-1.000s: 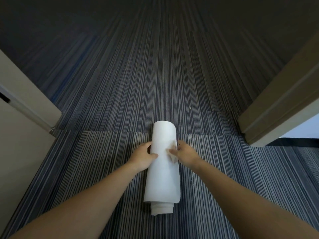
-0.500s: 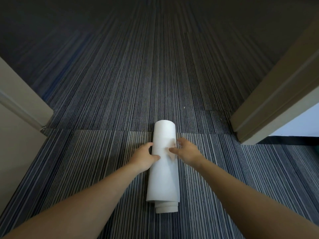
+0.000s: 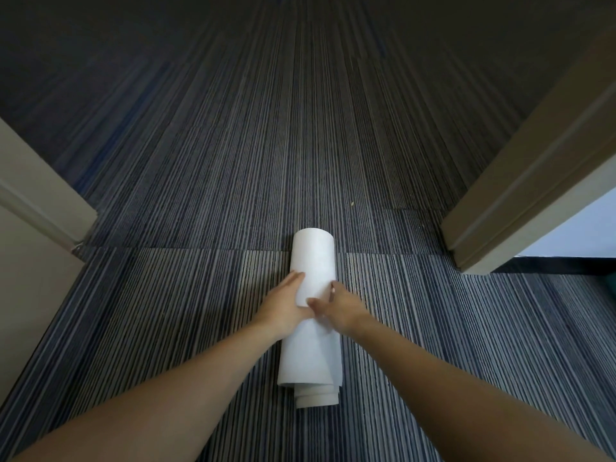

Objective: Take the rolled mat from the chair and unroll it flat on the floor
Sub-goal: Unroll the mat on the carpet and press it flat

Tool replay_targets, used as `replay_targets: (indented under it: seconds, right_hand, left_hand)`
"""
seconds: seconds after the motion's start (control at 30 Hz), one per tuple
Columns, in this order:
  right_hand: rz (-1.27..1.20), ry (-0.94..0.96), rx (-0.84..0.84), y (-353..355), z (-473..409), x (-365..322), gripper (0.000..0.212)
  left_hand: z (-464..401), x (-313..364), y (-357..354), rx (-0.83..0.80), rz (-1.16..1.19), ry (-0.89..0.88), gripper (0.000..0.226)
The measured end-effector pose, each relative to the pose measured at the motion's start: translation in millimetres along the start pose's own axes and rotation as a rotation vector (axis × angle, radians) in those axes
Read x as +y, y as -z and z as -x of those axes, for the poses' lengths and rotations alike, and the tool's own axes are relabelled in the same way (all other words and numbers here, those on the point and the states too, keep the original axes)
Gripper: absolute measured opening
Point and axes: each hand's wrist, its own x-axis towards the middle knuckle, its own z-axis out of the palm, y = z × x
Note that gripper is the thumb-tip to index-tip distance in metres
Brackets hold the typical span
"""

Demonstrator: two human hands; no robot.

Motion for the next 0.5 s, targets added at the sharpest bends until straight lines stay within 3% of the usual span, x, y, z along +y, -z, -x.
replay_targets:
  seconds: [0.23, 0.5]
  right_hand:
    - [0.031, 0.007, 0.196, -11, 3, 0, 0.067]
    - [0.413, 0.111, 0.418, 46, 13, 6, 0.058]
  left_hand:
    - [1, -2, -9, 0.017, -0.013, -0.031, 0.077]
    - [11, 23, -21, -0.045, -0.094, -0.176, 0.093]
